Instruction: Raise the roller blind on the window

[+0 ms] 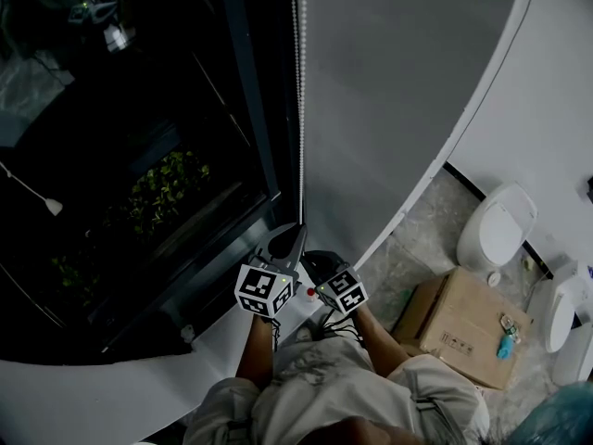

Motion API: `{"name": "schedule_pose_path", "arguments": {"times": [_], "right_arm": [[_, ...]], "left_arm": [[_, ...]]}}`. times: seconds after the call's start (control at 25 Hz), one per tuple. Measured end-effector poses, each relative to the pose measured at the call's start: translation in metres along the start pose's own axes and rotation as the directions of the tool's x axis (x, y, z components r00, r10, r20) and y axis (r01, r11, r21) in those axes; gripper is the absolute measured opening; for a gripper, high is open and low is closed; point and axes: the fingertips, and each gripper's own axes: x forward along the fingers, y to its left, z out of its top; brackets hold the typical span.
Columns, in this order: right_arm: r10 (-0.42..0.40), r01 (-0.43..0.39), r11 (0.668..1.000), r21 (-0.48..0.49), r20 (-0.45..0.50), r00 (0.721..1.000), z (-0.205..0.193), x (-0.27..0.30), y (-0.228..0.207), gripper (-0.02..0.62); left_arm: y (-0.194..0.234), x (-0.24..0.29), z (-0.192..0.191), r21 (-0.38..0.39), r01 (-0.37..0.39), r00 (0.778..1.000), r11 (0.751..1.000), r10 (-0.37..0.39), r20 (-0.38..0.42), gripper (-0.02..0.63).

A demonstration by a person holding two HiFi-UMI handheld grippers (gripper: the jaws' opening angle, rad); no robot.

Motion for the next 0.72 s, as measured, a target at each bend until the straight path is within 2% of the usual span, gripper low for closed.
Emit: {"name": "schedule_pose_path", "arguments": {"times": [0.4,0.56,0.72], "right_arm": [[-0.011,0.011,1.000,0.014,0.002,1.000,-0.006,-0.002,0.001,0.012],[-0.012,0.012,1.000,-0.003,-0.036,0.999,-0.009,-0.006,0.004,0.014],[-0.029,0.029,0.999,-0.018,0.033,0.999,0.004,-0.008,0.003,0.015]], "left_arm": [[-0.002,-0.006,-0.005,0.006,0.004,1.000,1.000,-0.004,-0.007,0.012],[-0.002,-0.008,-0.003,0.009,0.006,1.000,1.000,-0.006,-0.002,0.012],[-0.003,-0.010,-0.001,0.005,0.012,1.000,1.000,-0.012,0.009,0.014]]}}
